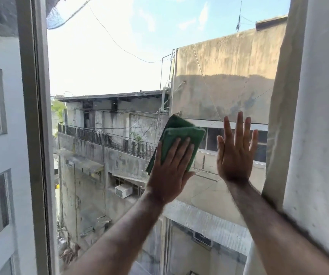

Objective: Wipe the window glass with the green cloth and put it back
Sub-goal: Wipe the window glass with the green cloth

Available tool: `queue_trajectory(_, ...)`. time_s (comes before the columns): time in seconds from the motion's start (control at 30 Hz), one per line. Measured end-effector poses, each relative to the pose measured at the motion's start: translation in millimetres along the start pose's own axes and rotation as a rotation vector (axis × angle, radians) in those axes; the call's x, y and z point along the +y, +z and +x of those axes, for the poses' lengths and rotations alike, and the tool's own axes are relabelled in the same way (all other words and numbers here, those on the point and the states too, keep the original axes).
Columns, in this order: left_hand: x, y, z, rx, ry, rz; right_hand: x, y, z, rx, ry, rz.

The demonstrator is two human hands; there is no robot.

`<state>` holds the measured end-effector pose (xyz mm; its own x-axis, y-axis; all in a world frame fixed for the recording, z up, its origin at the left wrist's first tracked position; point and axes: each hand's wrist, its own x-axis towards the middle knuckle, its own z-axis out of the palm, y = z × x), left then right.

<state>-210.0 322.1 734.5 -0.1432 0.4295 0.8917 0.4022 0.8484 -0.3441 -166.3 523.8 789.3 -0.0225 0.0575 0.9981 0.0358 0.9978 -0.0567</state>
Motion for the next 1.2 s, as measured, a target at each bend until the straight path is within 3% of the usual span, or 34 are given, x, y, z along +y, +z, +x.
queue_trajectory(0.13, -64.7, -9.2, -52.8, -0.034, -0.14, 0.077, -1.3, 2.8, -1.3, 0.007, -0.001, 0.009)
queue_trajectory(0.3, -126.0, -30.4, 14.2, 0.093, -0.79, -0.03, -1.4, 6.0, -2.2, 0.018, -0.001, 0.001)
queue_trajectory(0.4, -103.6, -37.0, 71.1, 0.169, -0.94, -0.096, -2.1, 6.9, -1.2, 0.022, 0.0, -0.002)
queue_trajectory(0.47, -64.5, -33.2, 91.3, 0.164, -0.752, -0.067, -2.6, 5.6, -0.2, 0.021, 0.001, -0.004)
queue_trajectory(0.6, 18.8, -3.8, 59.9, 0.112, -0.141, -0.073, -3.5, 1.0, -1.3, 0.003, 0.003, -0.019)
queue_trajectory(0.7, 20.4, 11.8, 3.7, 0.036, 0.037, -0.014, -3.1, -1.6, -1.2, -0.001, 0.007, -0.019)
queue_trajectory(0.77, -5.8, 15.2, -42.4, -0.031, 0.064, 0.053, -2.4, -2.1, -1.2, -0.004, 0.012, -0.014)
queue_trajectory(0.83, -46.3, 12.0, -86.8, -0.044, -0.06, 0.068, -3.3, -2.9, -1.8, -0.007, 0.014, -0.012)
queue_trajectory(0.9, -95.0, 0.5, -110.9, -0.021, -0.295, 0.032, -5.0, -2.9, -1.9, -0.006, 0.013, -0.019)
queue_trajectory(1.07, -165.6, -28.0, -44.5, 0.091, -0.878, -0.09, -10.1, -3.4, -1.7, -0.01, 0.022, -0.026)
queue_trajectory(1.13, -157.9, -32.2, 3.0, 0.176, -0.994, -0.12, -9.5, -3.3, -2.7, -0.017, 0.027, -0.035)
queue_trajectory(1.2, -135.9, -34.2, 42.9, 0.202, -0.993, -0.113, -8.7, -1.8, -1.8, -0.016, 0.021, -0.034)
